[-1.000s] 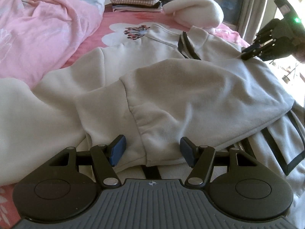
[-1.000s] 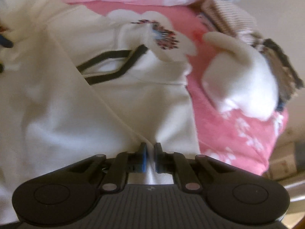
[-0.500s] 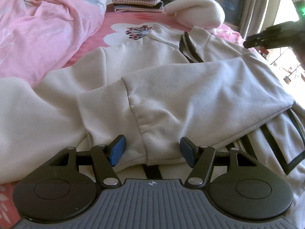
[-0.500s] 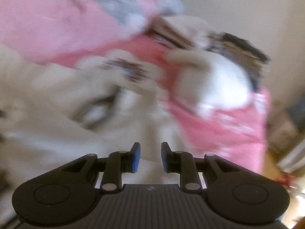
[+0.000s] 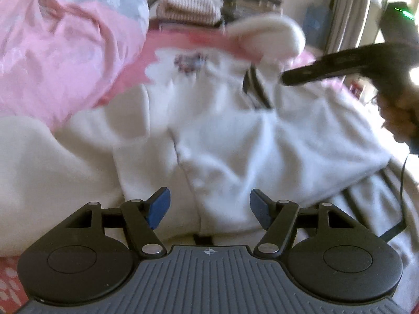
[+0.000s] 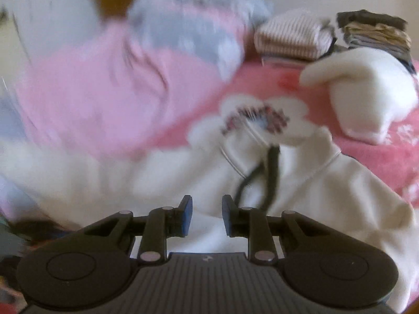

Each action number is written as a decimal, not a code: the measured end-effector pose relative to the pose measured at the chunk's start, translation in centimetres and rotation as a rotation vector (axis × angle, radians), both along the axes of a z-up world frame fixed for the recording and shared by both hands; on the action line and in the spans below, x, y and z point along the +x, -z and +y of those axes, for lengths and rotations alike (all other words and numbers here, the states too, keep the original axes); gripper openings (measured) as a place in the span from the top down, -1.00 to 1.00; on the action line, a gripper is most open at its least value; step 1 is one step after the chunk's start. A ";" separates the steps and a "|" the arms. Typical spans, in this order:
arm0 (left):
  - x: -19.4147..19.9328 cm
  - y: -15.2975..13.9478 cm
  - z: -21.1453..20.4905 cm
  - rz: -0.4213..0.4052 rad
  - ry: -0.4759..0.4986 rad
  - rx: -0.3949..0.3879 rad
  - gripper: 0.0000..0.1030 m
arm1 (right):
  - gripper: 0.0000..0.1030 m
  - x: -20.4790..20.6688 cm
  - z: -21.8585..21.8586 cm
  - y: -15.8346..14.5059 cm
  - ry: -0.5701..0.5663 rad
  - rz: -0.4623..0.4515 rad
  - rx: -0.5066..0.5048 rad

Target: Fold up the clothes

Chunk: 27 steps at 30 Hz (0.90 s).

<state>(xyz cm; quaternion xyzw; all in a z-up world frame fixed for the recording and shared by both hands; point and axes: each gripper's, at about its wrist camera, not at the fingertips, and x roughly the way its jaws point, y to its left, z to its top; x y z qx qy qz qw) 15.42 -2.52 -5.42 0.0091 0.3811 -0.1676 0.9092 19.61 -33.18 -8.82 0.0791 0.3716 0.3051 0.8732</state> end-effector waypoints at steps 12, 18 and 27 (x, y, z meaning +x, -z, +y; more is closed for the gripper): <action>6.5 3.8 -1.9 0.019 -0.014 -0.005 -0.11 | 0.49 -6.5 -10.6 3.0 0.413 0.111 -0.004; 6.6 4.5 -1.2 0.025 -0.041 -0.031 -0.13 | 0.84 -6.5 -13.4 4.6 0.564 0.122 -0.173; 6.6 4.6 -1.0 0.026 -0.038 -0.039 -0.14 | 0.87 1.8 -12.1 7.2 0.576 0.037 -0.358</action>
